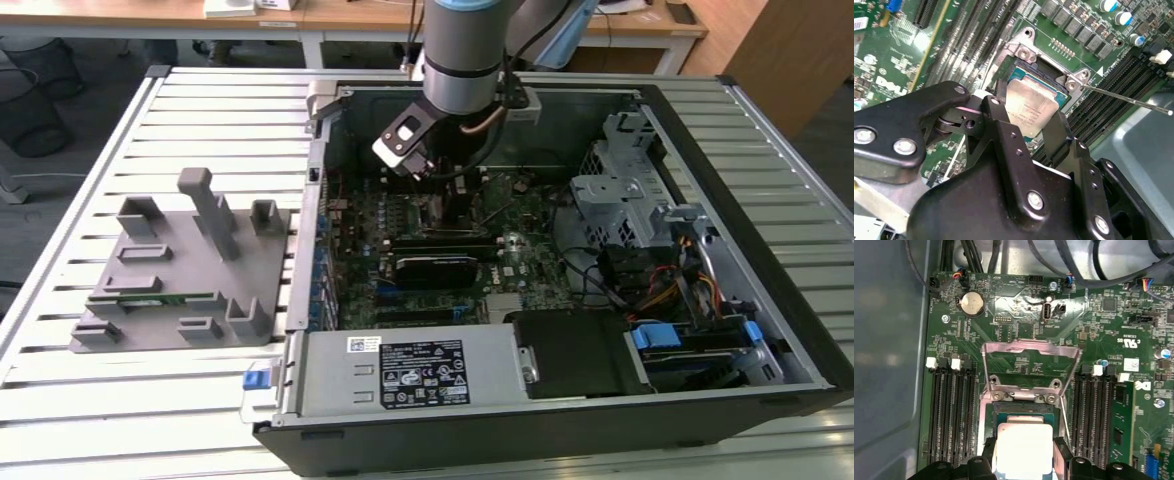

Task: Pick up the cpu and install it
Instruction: 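Place the cpu into insertion slot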

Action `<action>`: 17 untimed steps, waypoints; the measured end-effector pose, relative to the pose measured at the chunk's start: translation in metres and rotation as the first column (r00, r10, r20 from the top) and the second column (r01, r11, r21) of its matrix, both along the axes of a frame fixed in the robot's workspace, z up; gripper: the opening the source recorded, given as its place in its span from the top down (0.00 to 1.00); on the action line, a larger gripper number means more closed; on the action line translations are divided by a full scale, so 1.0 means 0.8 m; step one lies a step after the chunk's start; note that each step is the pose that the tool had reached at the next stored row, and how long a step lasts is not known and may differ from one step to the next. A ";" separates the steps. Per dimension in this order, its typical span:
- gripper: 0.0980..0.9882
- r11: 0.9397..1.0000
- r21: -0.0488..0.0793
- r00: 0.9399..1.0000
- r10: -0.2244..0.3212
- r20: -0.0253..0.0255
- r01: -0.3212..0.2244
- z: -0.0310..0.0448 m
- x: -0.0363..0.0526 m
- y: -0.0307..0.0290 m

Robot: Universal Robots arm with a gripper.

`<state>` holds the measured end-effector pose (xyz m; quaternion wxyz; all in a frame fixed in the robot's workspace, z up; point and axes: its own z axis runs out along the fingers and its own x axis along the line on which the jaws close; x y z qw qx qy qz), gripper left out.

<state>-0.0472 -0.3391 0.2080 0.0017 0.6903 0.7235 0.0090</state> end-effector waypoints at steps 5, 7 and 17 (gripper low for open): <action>0.51 1.000 0.000 1.000 -0.010 0.000 0.010 -0.0043 0.000 0.0014; 0.51 1.000 0.000 1.000 -0.011 0.000 0.011 -0.0058 0.000 0.0014; 0.51 1.000 0.000 1.000 -0.011 -0.001 0.011 -0.0135 0.001 0.0016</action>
